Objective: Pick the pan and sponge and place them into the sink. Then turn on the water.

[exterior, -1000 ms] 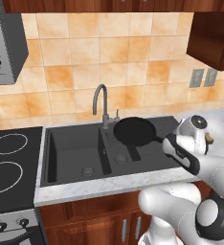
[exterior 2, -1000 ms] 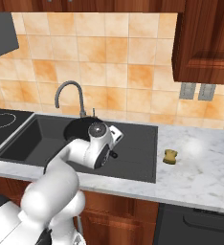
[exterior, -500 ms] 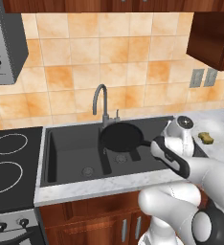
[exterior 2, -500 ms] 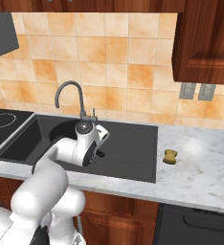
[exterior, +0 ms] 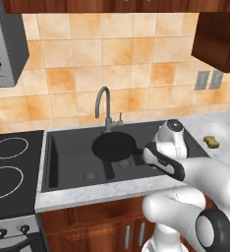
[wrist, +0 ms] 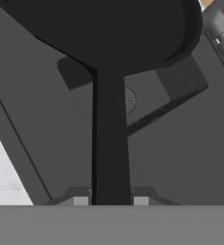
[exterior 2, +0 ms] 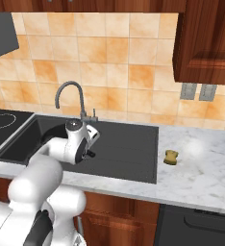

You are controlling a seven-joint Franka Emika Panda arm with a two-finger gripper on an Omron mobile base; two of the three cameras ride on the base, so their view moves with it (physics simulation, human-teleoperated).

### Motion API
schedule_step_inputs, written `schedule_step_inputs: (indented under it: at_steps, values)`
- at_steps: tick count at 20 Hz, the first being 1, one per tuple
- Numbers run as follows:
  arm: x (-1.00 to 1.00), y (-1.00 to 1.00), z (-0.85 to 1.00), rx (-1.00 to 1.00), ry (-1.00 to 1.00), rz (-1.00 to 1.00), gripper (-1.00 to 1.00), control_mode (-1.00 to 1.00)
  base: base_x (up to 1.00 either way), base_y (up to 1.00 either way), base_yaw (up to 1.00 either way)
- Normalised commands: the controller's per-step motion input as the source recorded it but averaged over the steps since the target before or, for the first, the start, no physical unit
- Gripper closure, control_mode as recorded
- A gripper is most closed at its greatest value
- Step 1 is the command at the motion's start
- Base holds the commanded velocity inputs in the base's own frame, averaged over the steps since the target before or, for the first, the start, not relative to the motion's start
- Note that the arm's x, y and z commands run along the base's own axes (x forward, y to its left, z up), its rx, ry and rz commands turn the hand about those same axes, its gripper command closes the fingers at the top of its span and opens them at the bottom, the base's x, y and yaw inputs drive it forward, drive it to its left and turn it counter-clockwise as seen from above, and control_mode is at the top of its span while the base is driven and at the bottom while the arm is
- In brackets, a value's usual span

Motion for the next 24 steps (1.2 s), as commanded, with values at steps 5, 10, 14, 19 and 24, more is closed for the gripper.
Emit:
schedule_step_inputs:
  at_steps: [5, 10, 14, 19, 24]
  values:
    - [0.17, 0.38, -0.03, 0.00, 0.07, 0.00, 1.00, -1.00, 0.00, 0.00, 0.00]
    - [0.20, 0.39, 0.00, 0.00, 0.07, 0.00, 1.00, -1.00, 0.00, 0.00, 0.00]
    - [0.21, 0.40, 0.00, 0.00, 0.07, 0.00, 1.00, -1.00, 0.00, 0.00, 0.00]
    - [0.09, 0.45, -0.03, 0.00, 0.04, 0.00, 1.00, -1.00, 0.00, 0.00, 0.00]
    - [0.00, 0.45, -0.12, 0.00, 0.00, 0.00, 1.00, -1.00, 0.00, 0.00, 0.00]
